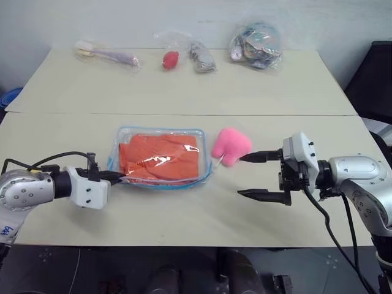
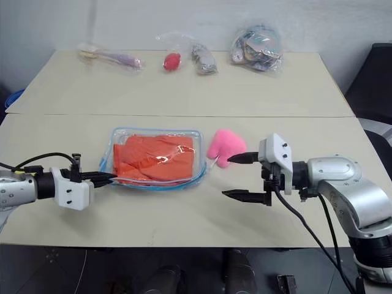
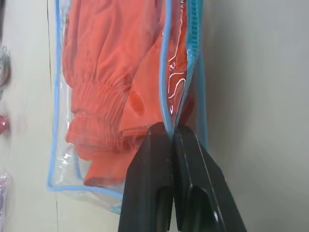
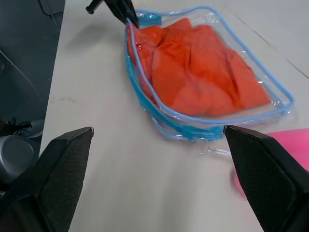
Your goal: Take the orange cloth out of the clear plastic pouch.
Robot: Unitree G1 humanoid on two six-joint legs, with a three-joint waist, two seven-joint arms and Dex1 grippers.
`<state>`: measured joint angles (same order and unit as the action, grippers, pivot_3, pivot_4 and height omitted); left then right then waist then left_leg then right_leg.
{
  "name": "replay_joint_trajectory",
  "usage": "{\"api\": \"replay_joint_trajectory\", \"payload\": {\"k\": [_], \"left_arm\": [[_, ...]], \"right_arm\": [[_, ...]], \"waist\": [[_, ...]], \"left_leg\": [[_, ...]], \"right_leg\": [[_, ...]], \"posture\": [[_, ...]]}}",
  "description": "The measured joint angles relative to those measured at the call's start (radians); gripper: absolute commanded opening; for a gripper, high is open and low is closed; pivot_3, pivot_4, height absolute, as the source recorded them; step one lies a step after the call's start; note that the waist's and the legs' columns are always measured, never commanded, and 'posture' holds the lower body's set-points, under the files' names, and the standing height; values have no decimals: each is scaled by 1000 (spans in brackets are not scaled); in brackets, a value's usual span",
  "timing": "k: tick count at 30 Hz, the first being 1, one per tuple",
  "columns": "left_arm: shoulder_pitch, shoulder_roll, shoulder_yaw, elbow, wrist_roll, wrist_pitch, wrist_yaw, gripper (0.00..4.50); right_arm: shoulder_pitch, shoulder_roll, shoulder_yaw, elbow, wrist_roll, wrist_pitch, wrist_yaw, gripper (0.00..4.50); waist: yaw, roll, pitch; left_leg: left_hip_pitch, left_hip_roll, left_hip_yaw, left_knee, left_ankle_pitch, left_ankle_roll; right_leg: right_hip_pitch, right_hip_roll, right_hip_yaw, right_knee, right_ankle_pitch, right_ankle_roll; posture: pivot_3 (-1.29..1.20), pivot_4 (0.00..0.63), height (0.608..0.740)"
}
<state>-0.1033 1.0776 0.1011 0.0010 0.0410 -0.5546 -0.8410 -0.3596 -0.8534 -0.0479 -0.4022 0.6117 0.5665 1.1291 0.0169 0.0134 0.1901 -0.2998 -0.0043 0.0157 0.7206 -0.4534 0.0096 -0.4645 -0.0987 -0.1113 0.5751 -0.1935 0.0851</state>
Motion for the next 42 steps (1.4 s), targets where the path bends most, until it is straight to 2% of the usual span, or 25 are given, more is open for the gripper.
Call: {"api": "replay_joint_trajectory", "payload": {"k": [2,5,10,13,15,17,22,26,29,35,42], "left_arm": [[0,-19,-1,-7,11,7,11,16],[0,-28,-1,-5,25,9,23,671],[19,-39,17,-20,22,42,26,2244],[91,-43,60,-94,-42,150,13,3246],[173,-45,104,-199,-183,346,-17,3246],[240,-44,178,-319,-430,638,-30,3246],[258,-17,368,-508,-984,1147,33,3246],[178,-1,411,-554,-1226,1306,103,3246],[94,4,413,-556,-1294,1349,152,3246],[-11,5,388,-554,-1272,1369,194,3283],[-10,-5,359,-554,-1187,1371,183,3283]], "right_arm": [[0,0,0,1,-7,-2,-6,4500],[0,0,0,11,-16,-10,-14,4500],[-6,5,2,39,-44,-40,-26,4500],[-32,32,6,84,-71,-57,-56,4500],[-70,67,8,129,-94,-61,-107,4500],[-112,107,5,176,-118,-47,-175,4500],[-172,205,23,270,-163,0,-298,4500],[-197,288,73,364,-222,31,-394,4500],[-201,337,94,425,-260,43,-439,4500],[-224,388,101,464,-280,20,-449,2503],[-224,383,100,439,-280,0,-418,113]], "waist": [[1,0,0],[1,0,0],[1,0,0],[-4,0,0],[-15,0,0],[-20,0,0],[-19,0,0],[-19,1,0],[-23,1,0],[-43,1,0],[-47,2,1]], "left_leg": [[0,0,0,0,0,0],[0,0,1,0,0,0],[0,0,1,0,0,0],[0,1,1,0,0,0],[1,1,2,0,0,0],[1,3,0,0,0,0],[1,3,-5,0,0,-1],[2,0,-5,0,0,-1],[2,-1,-4,0,0,-1],[2,0,0,-1,1,-3],[2,0,0,-1,1,-4]], "right_leg": [[0,1,0,0,0,0],[0,1,0,0,0,0],[0,1,0,0,0,0],[0,1,1,0,0,0],[0,1,1,1,0,0],[0,1,2,1,0,0],[0,0,3,2,0,0],[0,0,3,2,0,-1],[0,1,3,2,0,-1],[0,2,2,2,-1,-1],[-1,3,2,2,-1,-2]], "posture": [[0,150,740],[0,150,740],[0,150,740],[0,150,740],[0,150,740],[0,150,740],[0,150,740],[0,150,740],[0,150,740],[0,150,740],[0,150,740]]}}
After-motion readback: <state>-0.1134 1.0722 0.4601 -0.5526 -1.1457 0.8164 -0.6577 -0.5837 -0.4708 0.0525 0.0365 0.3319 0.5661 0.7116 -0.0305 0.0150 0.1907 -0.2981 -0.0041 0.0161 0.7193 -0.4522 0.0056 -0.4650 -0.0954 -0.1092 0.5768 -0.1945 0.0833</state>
